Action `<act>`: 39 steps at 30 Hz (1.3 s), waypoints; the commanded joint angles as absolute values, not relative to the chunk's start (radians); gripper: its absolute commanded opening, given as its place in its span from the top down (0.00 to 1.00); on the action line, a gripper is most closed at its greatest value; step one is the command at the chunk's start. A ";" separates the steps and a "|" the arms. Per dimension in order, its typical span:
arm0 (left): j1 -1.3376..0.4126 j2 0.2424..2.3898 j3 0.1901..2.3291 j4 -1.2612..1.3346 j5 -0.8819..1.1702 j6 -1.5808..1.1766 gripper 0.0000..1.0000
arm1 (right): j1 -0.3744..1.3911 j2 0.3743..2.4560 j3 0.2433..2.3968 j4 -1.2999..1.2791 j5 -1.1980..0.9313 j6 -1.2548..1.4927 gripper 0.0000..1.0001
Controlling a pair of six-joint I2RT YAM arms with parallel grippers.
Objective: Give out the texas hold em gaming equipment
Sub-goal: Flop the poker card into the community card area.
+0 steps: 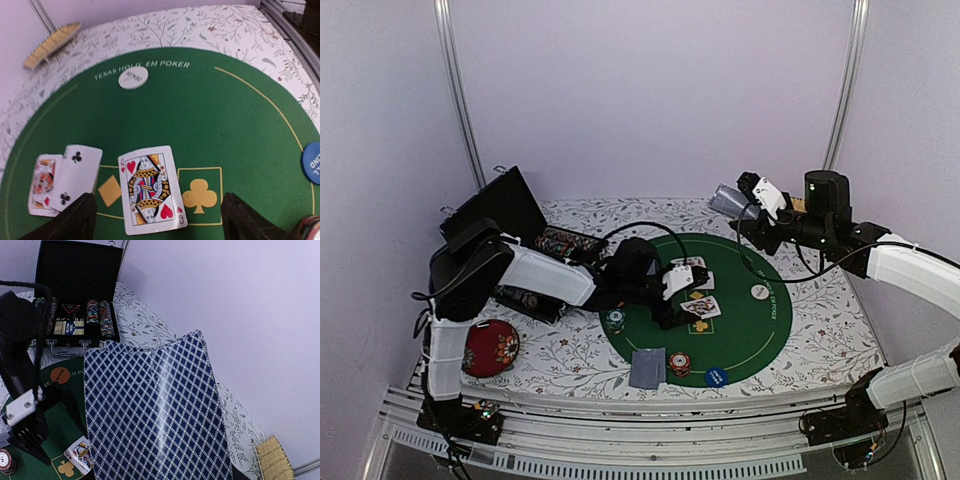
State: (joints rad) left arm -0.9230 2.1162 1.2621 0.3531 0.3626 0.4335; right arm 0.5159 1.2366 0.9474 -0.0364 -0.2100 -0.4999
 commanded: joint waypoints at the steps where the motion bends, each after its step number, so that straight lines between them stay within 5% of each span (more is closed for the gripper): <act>1: -0.939 2.227 1.381 0.158 0.304 0.330 0.08 | 0.507 1.206 0.946 -0.024 -0.191 -0.480 0.54; 5: -0.945 2.294 1.453 0.099 0.179 0.344 0.12 | 0.505 1.202 0.941 -0.027 -0.200 -0.479 0.54; 14: -0.944 2.338 1.498 0.055 0.021 0.432 0.39 | 0.505 1.193 0.931 -0.013 -0.209 -0.483 0.53; 24: -0.933 2.363 1.523 0.064 -0.021 0.441 0.40 | 0.505 1.188 0.932 -0.020 -0.214 -0.481 0.53; 39: -0.926 2.252 1.402 0.154 0.049 0.489 0.30 | 0.505 1.178 0.933 -0.036 -0.215 -0.483 0.53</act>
State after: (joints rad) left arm -0.9470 2.3028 1.4918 0.1665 0.0147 0.4667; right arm 0.5091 1.2102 0.9409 -0.0406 -0.2054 -0.4904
